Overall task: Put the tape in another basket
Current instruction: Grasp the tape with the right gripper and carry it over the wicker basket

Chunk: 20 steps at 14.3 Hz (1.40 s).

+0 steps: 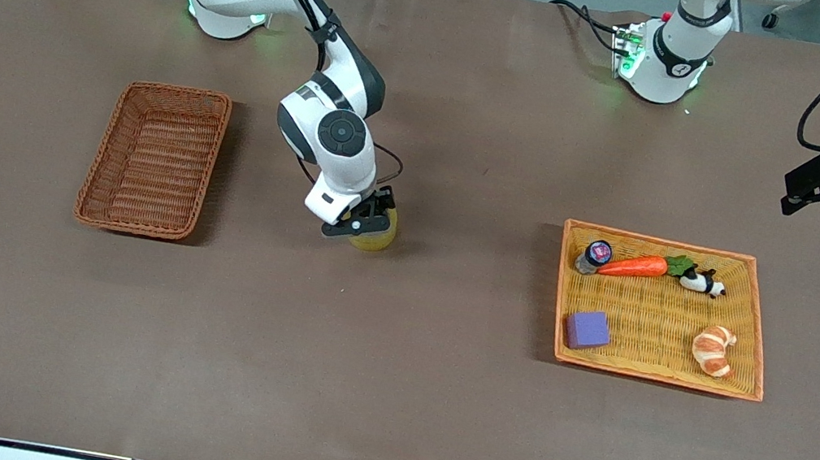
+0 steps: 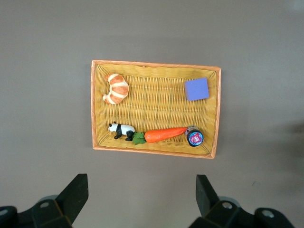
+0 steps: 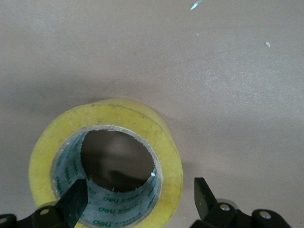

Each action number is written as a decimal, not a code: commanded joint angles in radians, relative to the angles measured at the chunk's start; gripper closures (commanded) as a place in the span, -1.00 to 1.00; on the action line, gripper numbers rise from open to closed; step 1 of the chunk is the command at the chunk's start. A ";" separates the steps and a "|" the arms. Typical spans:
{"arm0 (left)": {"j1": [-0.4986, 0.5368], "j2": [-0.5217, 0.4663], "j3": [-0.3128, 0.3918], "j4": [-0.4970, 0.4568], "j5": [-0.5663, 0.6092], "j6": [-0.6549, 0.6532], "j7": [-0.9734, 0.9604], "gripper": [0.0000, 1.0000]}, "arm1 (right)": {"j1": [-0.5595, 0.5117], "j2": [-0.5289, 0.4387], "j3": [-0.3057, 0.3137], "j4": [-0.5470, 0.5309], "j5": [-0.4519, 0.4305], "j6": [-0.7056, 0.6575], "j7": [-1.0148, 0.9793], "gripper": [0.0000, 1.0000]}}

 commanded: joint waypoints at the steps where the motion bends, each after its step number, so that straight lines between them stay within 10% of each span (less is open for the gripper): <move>1: -0.014 -0.054 0.003 -0.062 -0.017 0.006 0.021 -1.00 | 0.000 0.007 -0.002 -0.016 -0.038 0.022 0.042 -0.87; 2: -0.015 -0.068 0.003 -0.078 -0.017 0.015 0.021 -1.00 | -0.003 0.011 -0.003 -0.015 -0.043 0.023 0.042 -0.77; 5: 0.001 -0.078 0.002 -0.086 -0.017 0.015 0.024 -1.00 | -0.005 0.013 -0.003 -0.012 -0.052 0.020 0.070 0.52; 7: 0.008 -0.078 0.002 -0.087 -0.017 0.015 0.024 -1.00 | -0.003 0.019 -0.003 -0.006 -0.052 0.014 0.123 0.99; 15: 0.008 -0.078 -0.002 -0.086 -0.020 0.028 0.026 -1.00 | -0.143 -0.249 0.004 0.057 0.012 -0.354 0.145 0.99; 20: 0.010 -0.103 -0.003 -0.115 -0.052 0.028 0.030 -1.00 | -0.324 -0.453 -0.067 -0.016 0.032 -0.569 -0.256 0.99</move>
